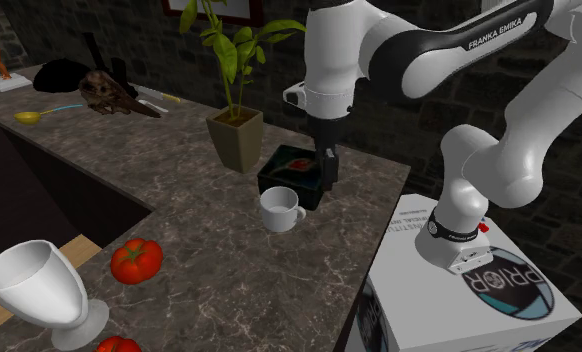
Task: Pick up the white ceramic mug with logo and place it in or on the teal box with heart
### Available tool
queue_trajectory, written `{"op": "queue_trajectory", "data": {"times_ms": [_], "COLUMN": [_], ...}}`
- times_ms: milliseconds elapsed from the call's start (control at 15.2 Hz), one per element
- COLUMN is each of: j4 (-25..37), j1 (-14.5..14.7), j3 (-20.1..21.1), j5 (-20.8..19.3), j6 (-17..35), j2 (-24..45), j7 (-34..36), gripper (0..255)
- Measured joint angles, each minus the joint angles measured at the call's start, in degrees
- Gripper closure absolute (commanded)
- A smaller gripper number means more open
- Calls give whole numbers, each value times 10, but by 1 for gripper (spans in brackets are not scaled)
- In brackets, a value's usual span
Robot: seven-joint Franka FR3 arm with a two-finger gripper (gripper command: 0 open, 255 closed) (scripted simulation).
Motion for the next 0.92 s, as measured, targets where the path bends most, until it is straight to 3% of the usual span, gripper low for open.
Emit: {"op": "queue_trajectory", "data": {"times_ms": [726,924], "j4": [54,51], "j1": [-8,-10], "j3": [-15,-17], "j5": [-5,-6], "j6": [165,197], "j2": [225,254], "j7": [-15,-18], "gripper": [0,0]}}
